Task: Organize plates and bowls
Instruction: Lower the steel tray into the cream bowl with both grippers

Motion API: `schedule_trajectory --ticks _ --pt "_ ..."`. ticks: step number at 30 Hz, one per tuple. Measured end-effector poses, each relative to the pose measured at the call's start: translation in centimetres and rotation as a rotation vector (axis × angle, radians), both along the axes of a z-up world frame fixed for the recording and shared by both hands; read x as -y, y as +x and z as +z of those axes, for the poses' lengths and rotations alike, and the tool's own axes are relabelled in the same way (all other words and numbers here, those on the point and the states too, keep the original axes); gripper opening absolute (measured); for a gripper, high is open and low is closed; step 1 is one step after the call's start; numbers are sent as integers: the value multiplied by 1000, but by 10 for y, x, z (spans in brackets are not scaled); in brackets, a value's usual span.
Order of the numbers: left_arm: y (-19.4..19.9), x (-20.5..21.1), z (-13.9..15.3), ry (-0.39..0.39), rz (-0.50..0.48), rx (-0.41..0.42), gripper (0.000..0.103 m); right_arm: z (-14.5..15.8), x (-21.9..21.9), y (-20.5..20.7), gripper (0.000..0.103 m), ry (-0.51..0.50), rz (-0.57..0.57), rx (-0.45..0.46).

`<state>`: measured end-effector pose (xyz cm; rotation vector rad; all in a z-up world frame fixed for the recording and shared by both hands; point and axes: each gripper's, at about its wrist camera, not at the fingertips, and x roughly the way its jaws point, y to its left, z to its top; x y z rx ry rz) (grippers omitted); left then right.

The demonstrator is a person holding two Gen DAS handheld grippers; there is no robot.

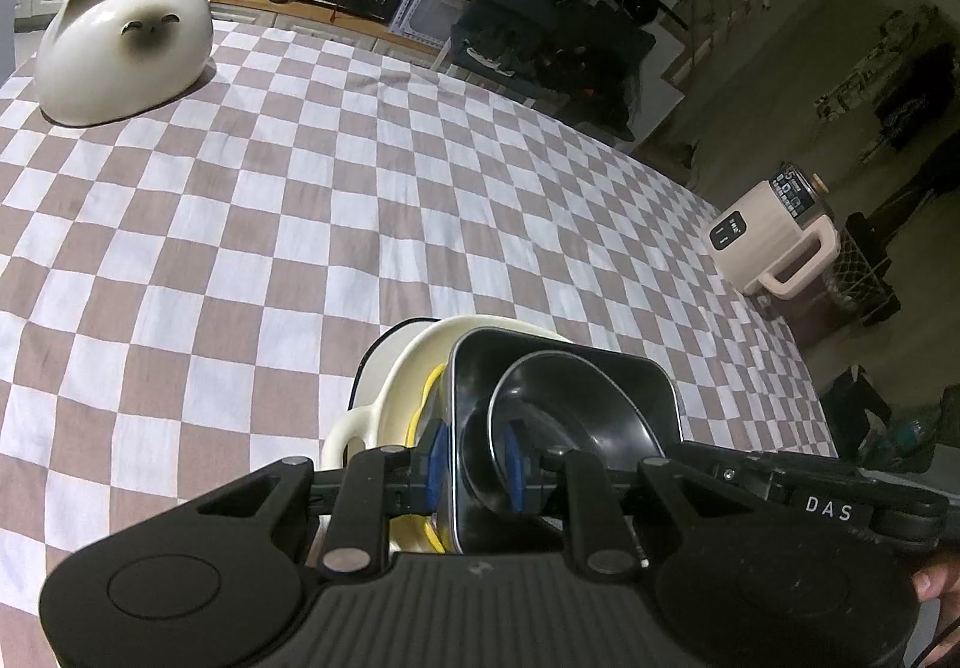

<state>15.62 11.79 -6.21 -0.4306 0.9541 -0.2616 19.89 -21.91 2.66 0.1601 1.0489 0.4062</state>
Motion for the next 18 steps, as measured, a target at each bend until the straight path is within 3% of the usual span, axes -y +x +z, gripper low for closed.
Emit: schedule_trajectory --ticks 18 --pt "2 0 -2 -6 -13 -6 27 -3 -2 3 23 -24 1 -1"
